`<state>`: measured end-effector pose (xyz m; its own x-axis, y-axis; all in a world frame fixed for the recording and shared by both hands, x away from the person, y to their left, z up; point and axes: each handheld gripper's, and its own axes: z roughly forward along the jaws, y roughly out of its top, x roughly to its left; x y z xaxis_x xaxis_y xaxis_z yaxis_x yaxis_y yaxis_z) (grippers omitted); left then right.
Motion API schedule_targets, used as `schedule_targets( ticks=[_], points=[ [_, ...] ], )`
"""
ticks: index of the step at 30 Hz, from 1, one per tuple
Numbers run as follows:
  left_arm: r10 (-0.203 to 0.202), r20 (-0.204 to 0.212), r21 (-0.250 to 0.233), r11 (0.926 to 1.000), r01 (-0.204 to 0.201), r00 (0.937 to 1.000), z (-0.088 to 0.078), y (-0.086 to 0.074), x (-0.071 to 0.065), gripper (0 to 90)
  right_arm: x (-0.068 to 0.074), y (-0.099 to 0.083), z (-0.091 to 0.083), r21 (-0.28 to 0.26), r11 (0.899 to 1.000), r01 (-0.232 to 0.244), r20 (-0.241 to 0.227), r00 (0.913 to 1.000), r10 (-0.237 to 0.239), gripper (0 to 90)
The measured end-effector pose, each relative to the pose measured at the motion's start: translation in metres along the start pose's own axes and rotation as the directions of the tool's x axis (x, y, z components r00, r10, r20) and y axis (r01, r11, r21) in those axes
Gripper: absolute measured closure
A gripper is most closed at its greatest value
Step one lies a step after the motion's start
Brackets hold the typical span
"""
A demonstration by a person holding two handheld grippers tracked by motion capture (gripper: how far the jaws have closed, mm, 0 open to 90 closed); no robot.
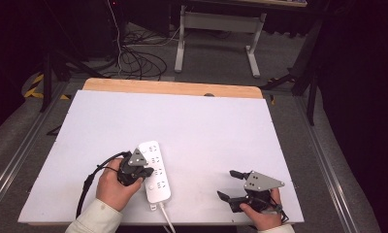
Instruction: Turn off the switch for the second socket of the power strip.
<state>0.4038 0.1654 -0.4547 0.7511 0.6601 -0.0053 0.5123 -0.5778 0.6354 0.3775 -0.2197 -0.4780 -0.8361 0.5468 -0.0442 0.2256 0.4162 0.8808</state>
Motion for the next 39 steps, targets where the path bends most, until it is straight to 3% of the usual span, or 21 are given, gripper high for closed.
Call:
schedule_targets(
  ticks=[14,19,28,39],
  points=[
    [0.017,-0.003,-0.003,0.9999,-0.017,0.9999,0.001,-0.001,0.0,90.0,0.0,0.0,0.0,0.005,1.0,-0.007,-0.003,1.0,0.007,19.4],
    [-0.002,-0.033,-0.032,0.9995,0.0,0.9995,-0.003,-0.001,0.002,90.0,0.0,0.0,0.0,0.005,1.0,-0.007,0.0,1.0,0.007,19.4],
    [-0.012,-0.004,-0.088,0.996,0.011,0.9999,-0.015,0.001,0.0,90.0,0.0,-0.001,0.0,0.006,1.0,-0.006,0.001,1.0,0.006,19.4],
    [0.022,-0.004,-0.129,0.9914,-0.023,0.9997,-0.03,0.006,-0.004,90.0,0.0,-0.001,0.001,0.008,1.0,-0.005,-0.001,1.0,0.005,19.4]
  ],
)
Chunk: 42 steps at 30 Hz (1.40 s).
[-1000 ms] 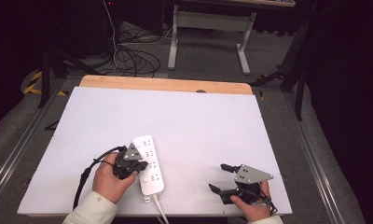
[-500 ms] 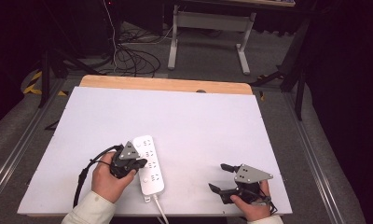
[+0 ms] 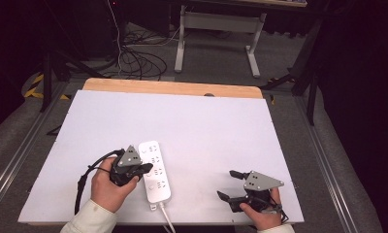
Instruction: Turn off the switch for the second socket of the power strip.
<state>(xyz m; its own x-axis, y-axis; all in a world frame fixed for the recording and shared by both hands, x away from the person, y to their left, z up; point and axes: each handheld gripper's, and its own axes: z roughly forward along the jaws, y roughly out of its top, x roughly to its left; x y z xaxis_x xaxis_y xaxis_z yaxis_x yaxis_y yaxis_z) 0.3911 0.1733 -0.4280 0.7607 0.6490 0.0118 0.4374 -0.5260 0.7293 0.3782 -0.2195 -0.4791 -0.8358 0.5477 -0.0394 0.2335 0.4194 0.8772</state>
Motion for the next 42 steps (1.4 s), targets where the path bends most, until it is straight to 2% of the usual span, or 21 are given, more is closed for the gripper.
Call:
schedule_targets(
  ticks=[5,6,9,14,16,17,18,22,24,28,32,37,40,42],
  points=[
    [-0.009,0.017,-0.034,0.9994,0.01,0.9998,-0.002,0.0,0.0,89.5,0.0,0.0,0.0,0.0,1.0,0.0,0.0,1.0,0.0,19.5],
    [-0.005,0.017,-0.043,0.9991,0.005,0.9998,-0.002,0.0,0.001,77.6,0.0,0.0,0.0,0.0,1.0,0.0,0.0,1.0,0.0,19.4],
    [-0.017,0.028,-0.066,0.9976,0.018,0.9995,-0.006,0.0,0.001,72.3,0.0,0.0,0.0,0.0,1.0,0.001,0.001,1.0,-0.001,19.4],
    [-0.016,-0.006,-0.104,0.9944,0.015,0.9999,-0.017,0.002,0.002,54.1,0.001,0.0,0.0,-0.003,1.0,0.002,0.0,1.0,-0.002,19.5],
    [-0.014,-0.007,-0.123,0.9923,0.013,0.9999,-0.021,0.003,0.002,46.6,0.001,0.0,0.0,-0.001,1.0,0.001,0.0,1.0,-0.001,19.5],
    [-0.016,-0.01,-0.134,0.9909,0.015,0.9998,-0.022,0.003,0.003,46.6,0.001,0.0,0.0,-0.001,1.0,0.001,0.0,1.0,-0.001,19.5],
    [-0.021,-0.007,-0.141,0.9898,0.02,0.9997,-0.023,0.003,0.003,36.9,0.001,0.0,0.0,0.0,1.0,0.0,0.0,1.0,0.0,19.4],
    [-0.017,-0.009,-0.179,0.9837,0.015,0.9998,-0.028,0.004,0.005,25.3,0.0,0.0,0.0,0.0,1.0,-0.003,-0.001,1.0,0.003,19.4],
    [-0.02,-0.016,-0.194,0.9809,0.016,0.9997,-0.032,0.003,0.005,23.8,0.0,0.0,0.0,0.0,1.0,-0.003,-0.001,1.0,0.003,19.4],
    [-0.032,0.003,-0.228,0.9731,0.032,0.9995,-0.039,0.001,0.007,19.7,0.0,0.0,0.0,0.001,1.0,-0.002,-0.002,1.0,0.002,19.4],
    [-0.033,0.008,-0.247,0.9685,0.033,0.9994,-0.044,-0.004,0.009,18.2,0.0,0.0,0.0,0.002,1.0,-0.004,0.0,1.0,0.004,19.4],
    [-0.027,-0.005,-0.269,0.9629,0.024,0.9996,-0.05,-0.013,0.013,17.4,0.0,-0.001,0.001,0.002,1.0,-0.003,-0.001,1.0,0.003,19.4],
    [-0.039,-0.002,-0.296,0.9545,0.037,0.9992,-0.054,-0.019,0.015,16.1,0.0,-0.001,0.0,0.0,1.0,-0.003,-0.003,1.0,0.003,19.4],
    [-0.04,-0.009,-0.298,0.9539,0.035,0.9992,-0.055,-0.023,0.015,13.8,0.0,-0.001,0.001,0.001,1.0,-0.004,-0.002,1.0,0.004,19.3]
  ],
)
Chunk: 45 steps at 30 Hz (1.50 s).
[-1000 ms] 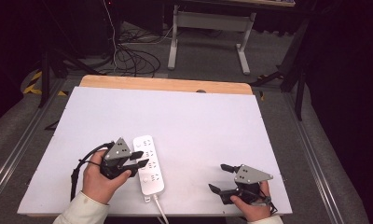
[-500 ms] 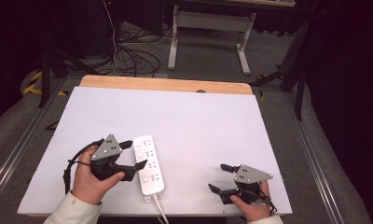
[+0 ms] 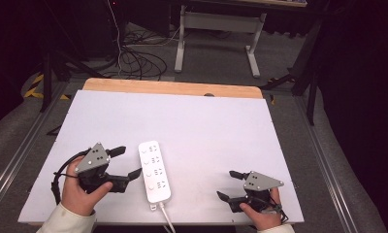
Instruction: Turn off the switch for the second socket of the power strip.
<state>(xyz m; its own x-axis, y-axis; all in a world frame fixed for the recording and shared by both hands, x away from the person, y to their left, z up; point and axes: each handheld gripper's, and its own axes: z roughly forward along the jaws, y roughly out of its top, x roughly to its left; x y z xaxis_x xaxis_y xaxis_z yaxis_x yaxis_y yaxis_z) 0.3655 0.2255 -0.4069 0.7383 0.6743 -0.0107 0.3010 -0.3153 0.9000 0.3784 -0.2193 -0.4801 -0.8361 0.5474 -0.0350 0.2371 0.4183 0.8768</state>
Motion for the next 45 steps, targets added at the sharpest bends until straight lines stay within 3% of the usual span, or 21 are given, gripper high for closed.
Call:
schedule_targets(
  ticks=[6,15,26,30,37,42,45],
  points=[
    [0.004,0.004,-0.056,0.9984,-0.003,1.0,-0.011,-0.011,0.004,9.5,0.0,0.0,0.0,0.0,1.0,0.004,-0.002,1.0,-0.004,19.1],
    [0.03,-0.058,-0.072,0.9968,-0.034,0.9979,-0.024,-0.033,0.011,9.2,0.001,0.0,0.0,0.0,1.0,0.008,-0.003,1.0,-0.008,18.7],
    [0.021,-0.086,-0.055,0.9982,-0.026,0.996,-0.035,-0.056,0.017,9.7,0.001,0.0,0.0,0.001,1.0,0.009,-0.004,1.0,-0.009,18.6],
    [0.028,-0.073,-0.039,0.9988,-0.031,0.997,-0.037,-0.066,0.022,8.6,0.001,0.0,-0.001,0.0,1.0,0.01,-0.005,0.9999,-0.01,18.1],
    [-0.001,-0.09,-0.033,0.9995,-0.002,0.9959,-0.041,-0.08,0.03,7.5,0.001,0.0,-0.001,0.001,1.0,0.011,-0.003,0.9999,-0.011,17.2],
    [0.002,-0.111,-0.01,0.9999,-0.003,0.9938,-0.042,-0.09,0.033,7.4,0.001,0.0,-0.001,0.0,1.0,0.01,-0.002,0.9999,-0.01,16.5],
    [-0.026,-0.124,-0.012,0.9996,0.025,0.9919,-0.044,-0.094,0.034,7.3,0.001,0.0,-0.002,0.002,1.0,0.011,0.0,0.9999,-0.011,16.4]
  ],
)
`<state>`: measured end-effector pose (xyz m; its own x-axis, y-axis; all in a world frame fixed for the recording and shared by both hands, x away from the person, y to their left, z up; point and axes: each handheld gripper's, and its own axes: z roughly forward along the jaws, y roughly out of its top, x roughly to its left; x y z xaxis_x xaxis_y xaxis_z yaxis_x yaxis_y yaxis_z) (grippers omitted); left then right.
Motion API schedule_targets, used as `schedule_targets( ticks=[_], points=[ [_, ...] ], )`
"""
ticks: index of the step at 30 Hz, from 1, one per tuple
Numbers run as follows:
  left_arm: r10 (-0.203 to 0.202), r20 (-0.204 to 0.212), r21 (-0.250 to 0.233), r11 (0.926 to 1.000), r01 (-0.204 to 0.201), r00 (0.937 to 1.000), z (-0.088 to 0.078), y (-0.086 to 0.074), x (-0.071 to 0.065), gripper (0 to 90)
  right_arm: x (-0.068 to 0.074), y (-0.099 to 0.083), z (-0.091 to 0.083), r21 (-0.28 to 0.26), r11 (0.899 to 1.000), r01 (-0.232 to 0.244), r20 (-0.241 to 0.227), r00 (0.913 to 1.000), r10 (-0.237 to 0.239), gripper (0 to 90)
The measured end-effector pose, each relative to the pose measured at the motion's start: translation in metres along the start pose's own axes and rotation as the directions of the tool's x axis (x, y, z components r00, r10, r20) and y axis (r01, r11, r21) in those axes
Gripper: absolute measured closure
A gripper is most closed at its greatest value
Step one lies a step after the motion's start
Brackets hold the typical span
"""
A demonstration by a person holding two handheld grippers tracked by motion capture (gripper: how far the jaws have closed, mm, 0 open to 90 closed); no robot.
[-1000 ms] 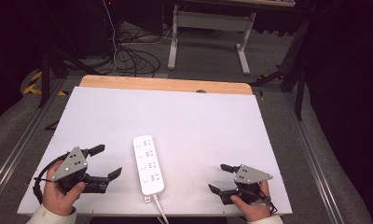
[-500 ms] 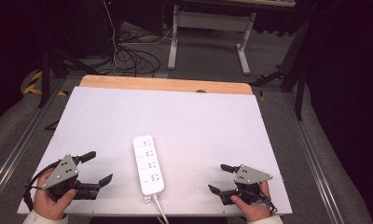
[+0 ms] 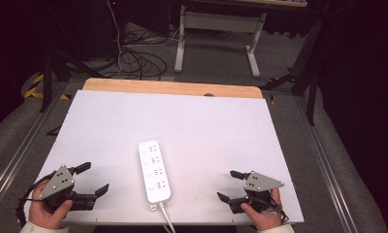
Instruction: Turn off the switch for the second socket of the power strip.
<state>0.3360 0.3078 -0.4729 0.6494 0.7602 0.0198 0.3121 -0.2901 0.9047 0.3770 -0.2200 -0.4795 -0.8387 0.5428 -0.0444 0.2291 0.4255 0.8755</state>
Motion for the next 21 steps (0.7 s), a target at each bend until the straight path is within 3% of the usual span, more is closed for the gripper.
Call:
schedule_targets(
  ticks=[4,6,8,10,15,21],
  points=[
    [0.007,-0.013,0.012,0.9999,-0.007,0.9999,-0.002,-0.007,0.002,7.4,0.0,0.0,0.0,0.002,1.0,0.001,0.001,1.0,-0.001,16.0],
    [0.064,-0.036,0.037,0.9974,-0.062,0.9973,-0.003,-0.01,0.002,7.3,-0.001,-0.001,0.0,0.001,1.0,0.0,-0.001,1.0,0.0,15.6],
    [0.083,-0.036,0.048,0.9955,-0.082,0.9959,-0.004,-0.012,0.002,7.3,-0.001,-0.001,0.0,0.002,1.0,-0.001,0.0,1.0,0.001,15.3],
    [0.047,-0.007,0.029,0.9985,-0.047,0.9989,-0.005,-0.013,0.002,7.3,-0.001,-0.001,0.0,0.003,1.0,-0.002,0.001,1.0,0.002,15.0],
    [0.009,0.01,0.046,0.9989,-0.009,0.9999,-0.002,-0.011,0.001,7.3,-0.002,-0.002,0.0,0.007,1.0,-0.005,0.002,1.0,0.005,15.0],
    [-0.034,0.037,0.032,0.999,0.033,0.9987,-0.003,-0.01,0.002,7.3,-0.003,-0.002,0.001,0.01,1.0,-0.008,0.002,1.0,0.008,14.4]
  ],
)
